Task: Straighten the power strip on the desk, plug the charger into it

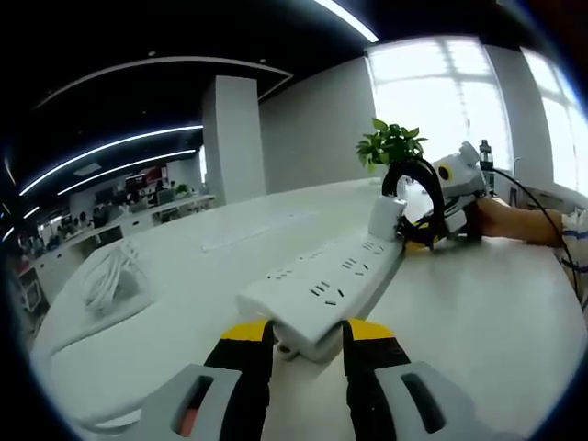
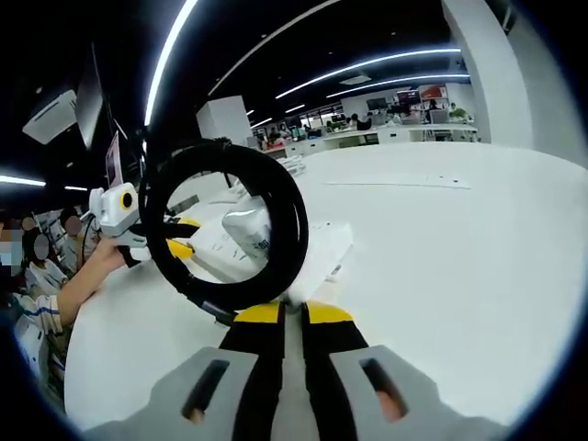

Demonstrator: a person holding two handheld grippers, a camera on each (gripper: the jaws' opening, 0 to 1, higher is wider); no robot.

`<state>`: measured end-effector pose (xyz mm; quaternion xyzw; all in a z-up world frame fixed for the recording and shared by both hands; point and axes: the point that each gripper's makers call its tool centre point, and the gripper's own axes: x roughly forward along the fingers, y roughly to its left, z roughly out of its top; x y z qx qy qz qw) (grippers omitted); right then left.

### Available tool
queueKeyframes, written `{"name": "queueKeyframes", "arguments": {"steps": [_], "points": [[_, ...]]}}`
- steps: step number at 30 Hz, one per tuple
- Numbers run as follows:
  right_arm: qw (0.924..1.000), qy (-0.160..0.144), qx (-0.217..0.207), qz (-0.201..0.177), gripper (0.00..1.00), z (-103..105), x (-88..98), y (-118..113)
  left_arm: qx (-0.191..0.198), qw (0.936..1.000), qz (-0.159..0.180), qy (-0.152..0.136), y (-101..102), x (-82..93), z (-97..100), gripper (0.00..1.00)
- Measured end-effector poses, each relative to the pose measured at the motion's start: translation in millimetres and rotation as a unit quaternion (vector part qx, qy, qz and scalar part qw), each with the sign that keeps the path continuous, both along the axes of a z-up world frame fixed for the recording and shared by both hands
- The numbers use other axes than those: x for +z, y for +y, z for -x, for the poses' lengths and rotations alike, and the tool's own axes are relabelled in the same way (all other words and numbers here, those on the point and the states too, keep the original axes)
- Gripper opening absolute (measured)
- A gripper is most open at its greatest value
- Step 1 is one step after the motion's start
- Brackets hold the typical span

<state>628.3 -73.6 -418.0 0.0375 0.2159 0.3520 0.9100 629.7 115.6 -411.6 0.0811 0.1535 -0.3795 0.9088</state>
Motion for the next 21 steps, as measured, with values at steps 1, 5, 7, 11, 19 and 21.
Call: {"name": "queueKeyframes", "arguments": {"steps": [1, 5, 7, 11, 19, 21], "points": [[1.0, 0.001, -0.001, -0.001, 0.06, 0.3, -0.3, 0.7, 0.001, 1.0, 0.001, 0.0, 0.0, 0.0, -0.4, 0.29], [1.0, 0.001, -0.002, -0.001, 0.06, -0.1, -0.2, 0.1, 0.001, 1.0, 0.002, -0.001, 1.0, 0.5, -1.9, 0.29], [1.0, 0.001, -0.002, -0.001, 0.06, 0.5, -0.4, 0.2, 0.001, 1.0, 0.002, -0.001, 1.7, 0.8, -2.7, 0.29], [1.0, 0.005, -0.003, -0.005, 0.06, 0.4, -0.5, 0.0, 0.002, 1.0, 0.003, -0.001, 1.4, 0.7, -2.3, 0.29], [0.9999, 0.006, -0.004, -0.007, 0.05, -4.6, 0.3, -0.9, 0.008, 0.9999, 0.008, 0.001, 1.4, 0.1, -3.0, 0.29], [0.9999, 0.006, -0.004, -0.007, 0.05, -5.6, 0.7, -1.7, 0.008, 0.9999, 0.009, 0.001, 1.3, -0.1, -3.0, 0.29]]}}
